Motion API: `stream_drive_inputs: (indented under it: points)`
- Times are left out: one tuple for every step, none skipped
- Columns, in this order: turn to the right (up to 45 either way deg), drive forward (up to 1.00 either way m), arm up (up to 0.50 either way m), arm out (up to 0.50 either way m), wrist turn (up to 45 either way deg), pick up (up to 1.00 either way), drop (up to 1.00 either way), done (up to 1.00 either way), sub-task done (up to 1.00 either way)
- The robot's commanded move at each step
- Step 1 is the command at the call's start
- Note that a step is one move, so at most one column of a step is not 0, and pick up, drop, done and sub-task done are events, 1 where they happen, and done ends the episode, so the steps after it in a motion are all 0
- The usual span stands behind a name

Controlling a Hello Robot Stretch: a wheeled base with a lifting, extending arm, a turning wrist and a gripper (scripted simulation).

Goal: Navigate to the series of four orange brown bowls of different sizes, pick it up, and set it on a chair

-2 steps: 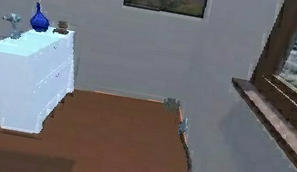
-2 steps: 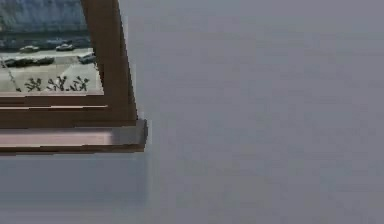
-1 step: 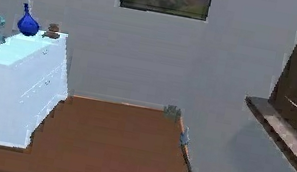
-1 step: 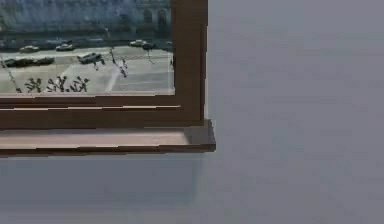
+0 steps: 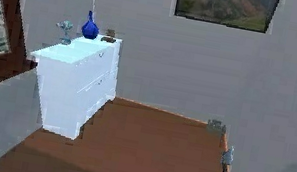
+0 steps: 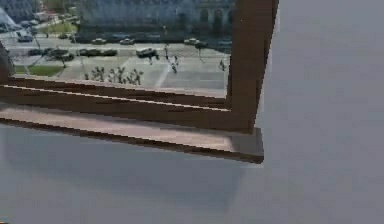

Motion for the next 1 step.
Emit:
stream_drive_inputs:
  points:
    - [0.0,0.60,0.00,0.00,0.0,0.00,0.00,0.00,0.00]
